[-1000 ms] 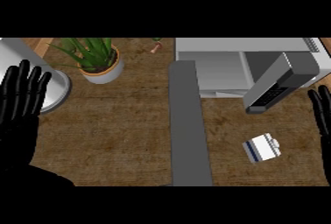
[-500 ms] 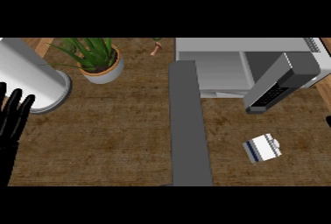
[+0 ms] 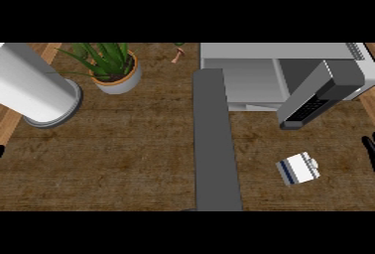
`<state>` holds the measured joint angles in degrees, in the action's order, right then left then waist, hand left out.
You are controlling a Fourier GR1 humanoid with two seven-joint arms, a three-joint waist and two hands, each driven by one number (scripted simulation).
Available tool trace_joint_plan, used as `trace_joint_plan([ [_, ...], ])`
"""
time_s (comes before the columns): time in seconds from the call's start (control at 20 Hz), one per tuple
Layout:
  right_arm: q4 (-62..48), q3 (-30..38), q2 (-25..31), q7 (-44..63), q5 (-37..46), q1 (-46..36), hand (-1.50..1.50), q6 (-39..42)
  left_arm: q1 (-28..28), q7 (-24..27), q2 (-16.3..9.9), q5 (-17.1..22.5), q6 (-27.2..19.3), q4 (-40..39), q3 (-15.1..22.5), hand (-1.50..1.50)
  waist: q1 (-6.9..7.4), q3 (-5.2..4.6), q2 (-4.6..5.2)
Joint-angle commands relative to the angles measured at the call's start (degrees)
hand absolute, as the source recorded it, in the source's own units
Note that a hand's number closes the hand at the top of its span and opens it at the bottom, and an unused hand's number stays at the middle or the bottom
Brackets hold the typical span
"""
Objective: Pick up the milk, place it into the microwave and close the microwave
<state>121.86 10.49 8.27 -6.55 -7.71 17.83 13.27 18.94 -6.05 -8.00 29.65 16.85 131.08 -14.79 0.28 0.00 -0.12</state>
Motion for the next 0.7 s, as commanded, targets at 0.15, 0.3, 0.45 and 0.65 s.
trace_joint_plan([
  [0.15, -13.05, 2.53, -1.0, -5.44, 5.47, -3.09, -1.5, -1.5, 2.18, -2.6, -1.48, 7.35, 1.61, 3.89, -5.63, -1.5, 0.16, 0.03, 0.09],
  [0.3, -18.39, 0.78, -3.16, -7.21, 10.37, -6.19, -1.5, -5.22, 6.89, -3.85, -0.19, 8.9, 2.82, 8.26, -5.86, -1.5, 0.58, 0.03, 0.07],
  [0.45, -25.89, 6.02, -0.73, -15.62, 8.21, -2.77, -1.5, -1.88, 7.75, 1.97, 0.48, 8.22, 8.42, 1.11, -9.52, -1.5, 0.24, 0.02, 0.04],
  [0.65, -32.95, 5.38, -1.58, -19.01, 11.09, -3.93, -1.5, -3.34, 10.71, -0.65, 0.55, 11.81, 10.02, 3.97, -10.92, -1.5, 0.25, 0.02, 0.03],
])
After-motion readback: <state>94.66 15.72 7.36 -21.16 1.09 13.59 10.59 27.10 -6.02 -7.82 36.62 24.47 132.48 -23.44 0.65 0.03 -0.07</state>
